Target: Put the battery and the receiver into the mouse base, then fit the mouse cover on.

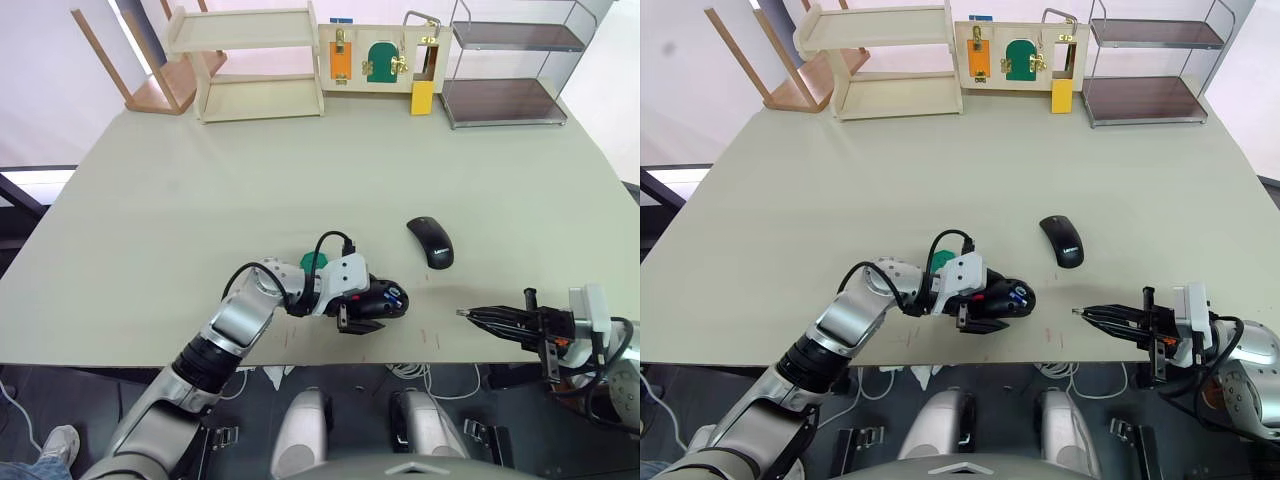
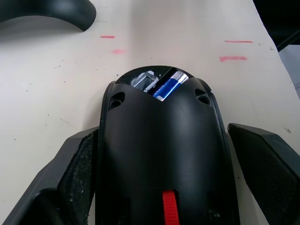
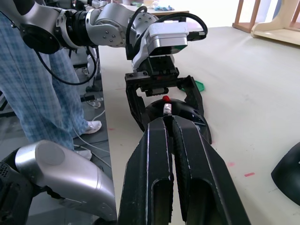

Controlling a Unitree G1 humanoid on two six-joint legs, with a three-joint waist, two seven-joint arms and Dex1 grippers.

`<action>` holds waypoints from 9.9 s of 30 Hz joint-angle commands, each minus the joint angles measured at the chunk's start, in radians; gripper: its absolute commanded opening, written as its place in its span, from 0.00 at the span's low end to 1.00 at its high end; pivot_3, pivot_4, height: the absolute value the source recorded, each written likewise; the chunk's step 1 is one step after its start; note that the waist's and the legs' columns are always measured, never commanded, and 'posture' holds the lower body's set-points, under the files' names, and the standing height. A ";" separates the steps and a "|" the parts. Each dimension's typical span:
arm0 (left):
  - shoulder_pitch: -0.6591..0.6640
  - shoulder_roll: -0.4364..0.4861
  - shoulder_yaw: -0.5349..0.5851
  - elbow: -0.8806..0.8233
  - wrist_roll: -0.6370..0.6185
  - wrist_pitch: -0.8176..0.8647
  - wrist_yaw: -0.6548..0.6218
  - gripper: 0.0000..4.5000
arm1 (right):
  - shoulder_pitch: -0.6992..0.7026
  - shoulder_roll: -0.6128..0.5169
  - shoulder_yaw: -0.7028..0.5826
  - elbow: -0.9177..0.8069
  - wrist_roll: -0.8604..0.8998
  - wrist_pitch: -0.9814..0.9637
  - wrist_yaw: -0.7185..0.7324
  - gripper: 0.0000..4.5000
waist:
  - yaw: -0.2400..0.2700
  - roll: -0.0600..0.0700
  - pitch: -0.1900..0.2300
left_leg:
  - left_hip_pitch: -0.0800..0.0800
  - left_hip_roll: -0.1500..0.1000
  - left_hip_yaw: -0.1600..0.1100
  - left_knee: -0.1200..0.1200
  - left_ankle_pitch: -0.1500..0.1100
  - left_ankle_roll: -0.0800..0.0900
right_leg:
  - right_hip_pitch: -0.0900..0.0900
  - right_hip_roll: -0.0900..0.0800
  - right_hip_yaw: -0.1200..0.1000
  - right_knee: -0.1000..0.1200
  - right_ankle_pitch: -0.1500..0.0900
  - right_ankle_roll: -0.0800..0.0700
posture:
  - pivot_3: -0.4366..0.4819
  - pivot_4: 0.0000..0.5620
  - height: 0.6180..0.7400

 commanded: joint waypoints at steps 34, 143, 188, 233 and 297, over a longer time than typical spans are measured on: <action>-0.017 -0.024 -0.046 0.027 0.079 0.009 0.034 0.66 | -0.151 -0.103 0.036 -0.319 0.051 0.551 -0.447 0.00 | 0.002 0.002 -0.001 | 0.000 0.000 0.000 0.000 0.000 0.000 | 0.000 -0.001 0.000 0.001 0.000 0.000 | 0.48 0.27 1.00; -0.102 -0.048 -0.110 0.100 0.109 0.047 -0.041 0.66 | -1.421 0.025 0.923 0.424 1.147 1.682 -1.758 0.00 | -0.002 0.002 -0.001 | -0.007 0.000 -0.001 -0.001 0.000 0.001 | -0.006 -0.004 -0.002 -0.002 0.000 -0.001 | 0.48 0.27 1.00; -0.092 -0.048 -0.113 0.099 0.108 0.048 -0.042 0.66 | -1.394 0.007 0.892 0.355 1.129 1.682 -1.758 0.57 | 0.000 0.002 -0.001 | -0.019 0.000 -0.012 -0.001 -0.002 0.003 | -0.008 -0.004 -0.013 -0.010 0.001 -0.001 | 0.48 0.27 1.00; -0.093 -0.027 -0.110 0.071 0.105 0.070 -0.048 0.66 | -0.761 -0.403 0.509 -0.272 0.170 1.037 -0.744 0.01 | -0.001 0.003 -0.001 | -0.018 0.000 -0.012 0.000 -0.002 0.003 | -0.008 -0.003 -0.014 -0.011 0.000 0.000 | 0.48 0.27 1.00; -0.094 -0.002 -0.109 0.046 0.096 0.102 -0.055 0.66 | -0.325 0.088 0.394 0.066 -0.424 0.347 -0.423 0.01 | -0.017 0.003 -0.003 | 0.001 0.000 -0.012 0.000 -0.002 0.003 | 0.009 0.000 -0.013 -0.009 0.000 0.000 | 0.48 0.27 1.00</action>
